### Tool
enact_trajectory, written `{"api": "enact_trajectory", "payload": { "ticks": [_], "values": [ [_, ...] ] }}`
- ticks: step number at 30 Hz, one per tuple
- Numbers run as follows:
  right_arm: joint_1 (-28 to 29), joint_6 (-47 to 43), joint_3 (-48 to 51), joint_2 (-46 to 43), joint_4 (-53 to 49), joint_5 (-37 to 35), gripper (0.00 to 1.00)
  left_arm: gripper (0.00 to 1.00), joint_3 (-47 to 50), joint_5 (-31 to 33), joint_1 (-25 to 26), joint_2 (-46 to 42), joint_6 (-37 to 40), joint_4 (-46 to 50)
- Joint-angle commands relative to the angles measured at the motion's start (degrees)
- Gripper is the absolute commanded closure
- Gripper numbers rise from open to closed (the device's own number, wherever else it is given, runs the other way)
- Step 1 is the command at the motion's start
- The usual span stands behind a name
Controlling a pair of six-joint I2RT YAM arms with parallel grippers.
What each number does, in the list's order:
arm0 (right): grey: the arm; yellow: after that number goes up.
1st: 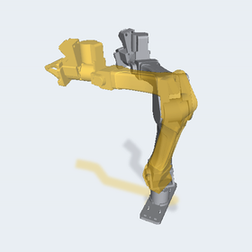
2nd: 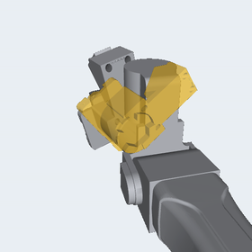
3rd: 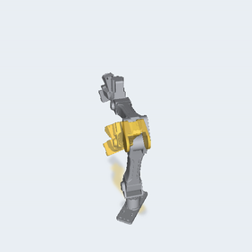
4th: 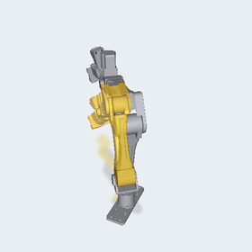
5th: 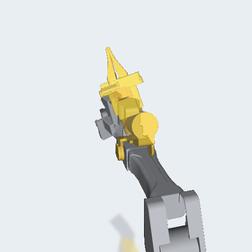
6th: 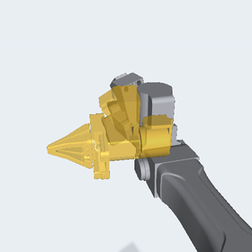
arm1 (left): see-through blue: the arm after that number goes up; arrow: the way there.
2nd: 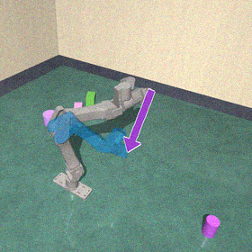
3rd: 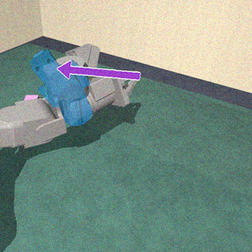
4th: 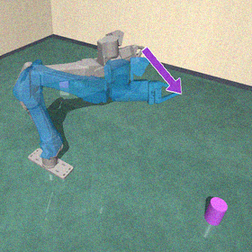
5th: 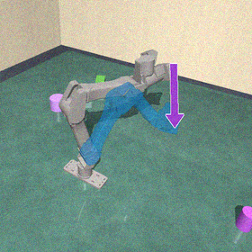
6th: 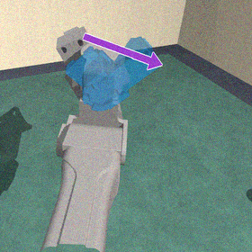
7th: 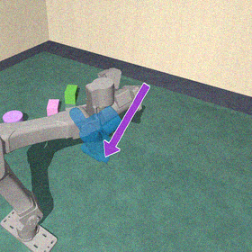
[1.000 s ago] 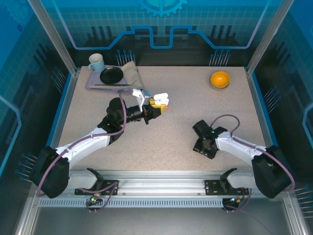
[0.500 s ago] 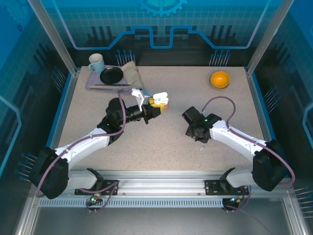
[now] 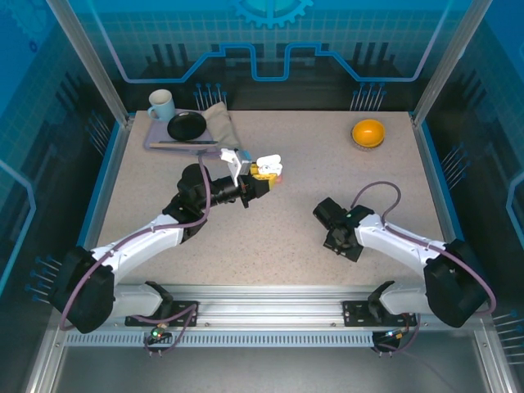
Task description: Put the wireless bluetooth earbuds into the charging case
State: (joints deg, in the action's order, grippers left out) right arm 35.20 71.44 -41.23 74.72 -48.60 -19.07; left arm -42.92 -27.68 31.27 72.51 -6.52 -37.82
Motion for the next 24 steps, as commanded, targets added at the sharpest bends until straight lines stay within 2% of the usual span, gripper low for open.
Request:
{"api": "enact_trajectory", "payload": {
  "ticks": [1,9,13,18,24],
  "values": [
    [-0.68,1.25,0.02,2.05,2.06,1.86,0.45,1.00,0.36,0.57,0.30,-1.21,0.70,-1.16],
    [-1.43,-2.04,-4.09,7.60,5.05,1.95,0.45,1.00,0.24,0.75,0.33,-1.41,1.67,-0.50],
    [-2.58,-5.37,-8.72,10.89,4.93,1.35,0.46,1.00,0.06,0.78,0.34,-1.32,2.03,-0.15],
    [-2.77,-8.78,-15.74,15.12,6.85,4.24,0.47,1.00,0.07,0.80,0.37,-1.32,2.51,-0.13],
    [-2.31,-7.84,-20.32,16.29,3.84,3.67,0.47,1.00,-0.06,0.73,0.31,-1.15,2.36,-0.25]
  ]
}}
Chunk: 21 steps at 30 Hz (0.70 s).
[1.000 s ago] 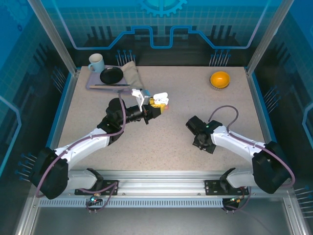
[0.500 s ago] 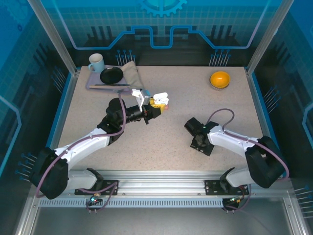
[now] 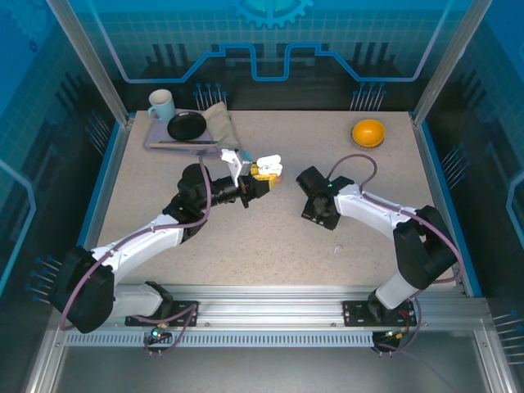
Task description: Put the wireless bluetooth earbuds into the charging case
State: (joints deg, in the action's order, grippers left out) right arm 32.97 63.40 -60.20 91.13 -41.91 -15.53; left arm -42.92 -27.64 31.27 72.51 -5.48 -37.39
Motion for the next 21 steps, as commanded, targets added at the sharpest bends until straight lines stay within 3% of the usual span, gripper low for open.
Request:
{"api": "enact_trajectory", "payload": {
  "ticks": [1,13,21],
  "values": [
    [-0.04,0.99,-0.99,-0.76,-3.70,-0.06,0.46,1.00,-0.18,0.74,0.29,-1.07,1.30,-0.72],
    [-1.10,9.02,17.07,-16.40,-5.49,1.41,0.39,1.00,-0.29,0.10,0.32,-1.06,0.99,-1.53],
    [-2.72,7.23,18.79,-13.21,-1.94,4.62,0.38,1.00,-0.08,0.34,0.32,-0.95,0.77,-1.79]
  ]
}}
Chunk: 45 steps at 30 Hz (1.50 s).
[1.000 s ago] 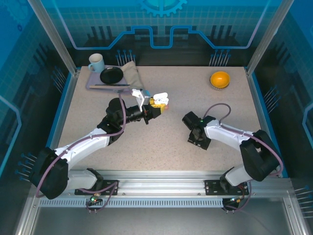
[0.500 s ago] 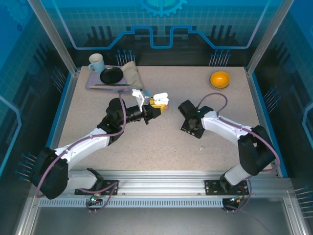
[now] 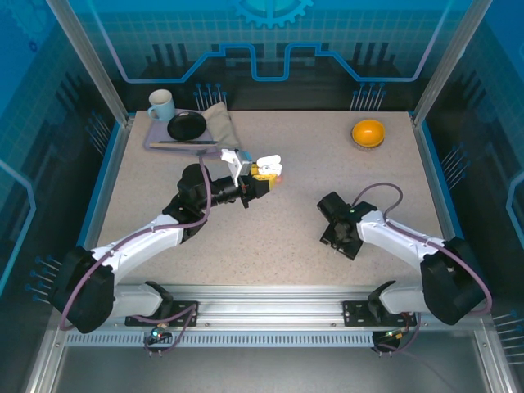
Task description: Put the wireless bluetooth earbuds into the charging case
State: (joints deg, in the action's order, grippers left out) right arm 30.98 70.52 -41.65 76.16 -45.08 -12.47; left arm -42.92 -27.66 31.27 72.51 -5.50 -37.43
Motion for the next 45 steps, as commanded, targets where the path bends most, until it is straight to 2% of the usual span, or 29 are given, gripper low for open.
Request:
{"api": "enact_trajectory", "payload": {
  "ticks": [1,7,21,32,38,45],
  "values": [
    [-0.75,-0.08,0.00,2.57,1.60,1.57,0.38,1.00,-0.21,0.35,0.31,-0.88,0.83,-1.76],
    [-1.52,-2.07,-2.90,7.40,3.42,1.29,0.39,1.00,-0.27,0.48,0.34,-0.51,1.16,-1.59],
    [-0.67,-8.56,-20.62,16.86,0.21,1.25,0.41,1.00,-0.63,0.47,0.33,0.10,0.96,-1.92],
    [-0.31,-10.83,-14.35,11.61,-8.22,-6.43,0.41,1.00,-0.62,0.41,0.31,-0.45,1.37,-1.61],
    [0.15,-10.06,-10.76,11.99,-8.05,-5.99,0.41,1.00,-0.75,0.25,0.31,-0.14,1.02,-2.02],
    [1.48,-9.88,-10.99,14.03,-6.09,-5.11,0.42,1.00,-0.89,0.08,0.36,0.09,0.75,-2.03]
  ]
}}
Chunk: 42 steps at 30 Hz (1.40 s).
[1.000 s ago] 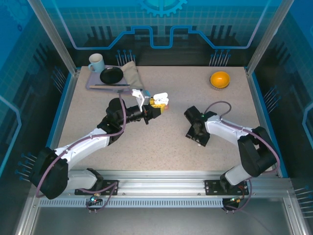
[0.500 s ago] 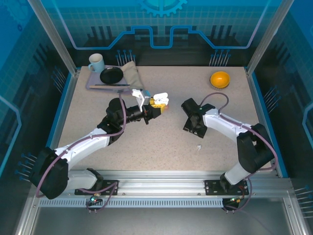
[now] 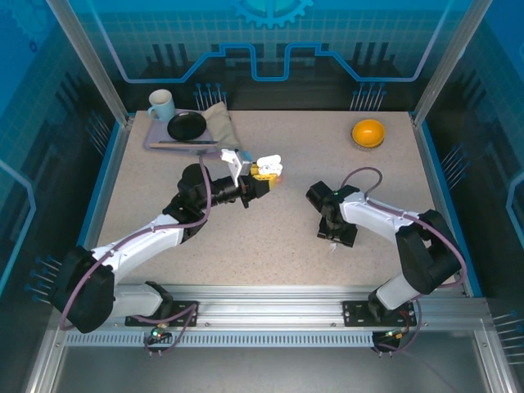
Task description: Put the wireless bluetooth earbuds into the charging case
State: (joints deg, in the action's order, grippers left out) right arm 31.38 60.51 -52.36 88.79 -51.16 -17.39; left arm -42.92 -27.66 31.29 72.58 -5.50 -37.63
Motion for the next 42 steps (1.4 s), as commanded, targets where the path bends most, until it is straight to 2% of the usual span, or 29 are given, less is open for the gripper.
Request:
{"api": "enact_trajectory", "payload": {
  "ticks": [1,9,15,28,42],
  "values": [
    [1.22,0.13,-0.45,1.78,0.00,-0.15,0.42,1.00,-0.86,0.10,0.33,0.07,0.75,-1.92],
    [1.78,-0.22,1.06,3.82,2.06,0.43,0.44,1.00,-0.77,0.26,0.31,-0.15,0.97,-1.71],
    [1.78,-0.48,1.65,4.72,3.14,0.51,0.49,1.00,-0.73,0.29,0.35,-0.11,0.93,-1.54],
    [1.50,-1.00,5.03,2.70,4.41,1.28,0.56,1.00,-1.09,0.15,0.34,-0.13,0.78,-1.22],
    [0.88,-1.01,6.82,2.62,6.50,4.36,0.68,1.00,-1.43,0.31,0.28,-0.47,1.12,-0.55]
  ]
}}
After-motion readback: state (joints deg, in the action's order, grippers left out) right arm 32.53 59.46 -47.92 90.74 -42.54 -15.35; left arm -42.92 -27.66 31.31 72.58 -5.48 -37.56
